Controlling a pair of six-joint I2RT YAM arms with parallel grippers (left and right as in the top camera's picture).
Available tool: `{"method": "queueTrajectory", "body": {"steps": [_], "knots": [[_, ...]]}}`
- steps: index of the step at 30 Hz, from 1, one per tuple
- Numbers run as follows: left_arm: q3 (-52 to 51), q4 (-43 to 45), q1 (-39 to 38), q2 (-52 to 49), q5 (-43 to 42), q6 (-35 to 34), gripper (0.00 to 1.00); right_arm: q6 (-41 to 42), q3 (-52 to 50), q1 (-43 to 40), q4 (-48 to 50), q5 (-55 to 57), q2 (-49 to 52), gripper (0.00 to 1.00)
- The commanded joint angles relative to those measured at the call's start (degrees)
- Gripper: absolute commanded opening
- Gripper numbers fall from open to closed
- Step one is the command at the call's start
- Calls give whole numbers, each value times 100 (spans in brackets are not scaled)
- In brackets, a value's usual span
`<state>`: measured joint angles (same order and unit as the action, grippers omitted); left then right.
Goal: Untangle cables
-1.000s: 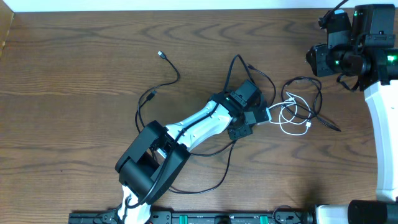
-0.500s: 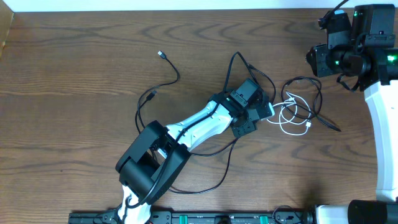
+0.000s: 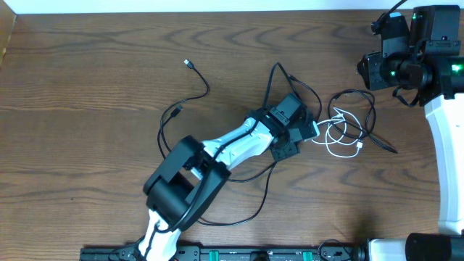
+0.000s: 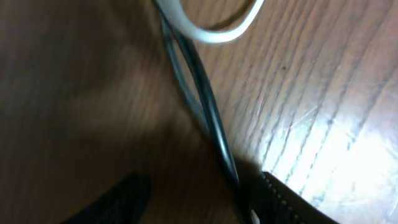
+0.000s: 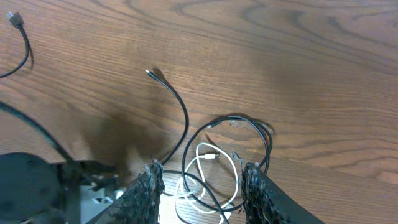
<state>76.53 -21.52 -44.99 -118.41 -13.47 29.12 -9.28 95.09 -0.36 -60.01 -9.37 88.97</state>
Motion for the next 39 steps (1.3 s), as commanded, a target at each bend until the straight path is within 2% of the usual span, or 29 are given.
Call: {"method": "queueTrajectory", "body": {"steps": [1,2,3,7,18,22,26,30,39], "knots": [[2,0,46,-188,92,-55,37,46,55,37,-9,0,-31,39],[7,20,48,-181,116,-55,15,46,55,37,-9,0,-31,39],[17,20,59,-170,162,-55,7,44,55,37,-9,0,-31,39],[72,-142,83,61,417,-50,7,46,55,37,-9,0,-31,38],[85,-221,90,1366,417,79,7,44,55,37,-7,0,-31,39],[96,-186,90,1867,1119,101,8,44,55,35,-7,2,-31,39],[273,-37,170,2809,1834,715,7,46,48,37,-17,-2,-31,38],[483,254,426,3661,1843,752,7,50,42,48,-50,-103,-24,38],[839,599,833,5029,931,741,7,46,-153,179,-105,-807,-17,38]]}}
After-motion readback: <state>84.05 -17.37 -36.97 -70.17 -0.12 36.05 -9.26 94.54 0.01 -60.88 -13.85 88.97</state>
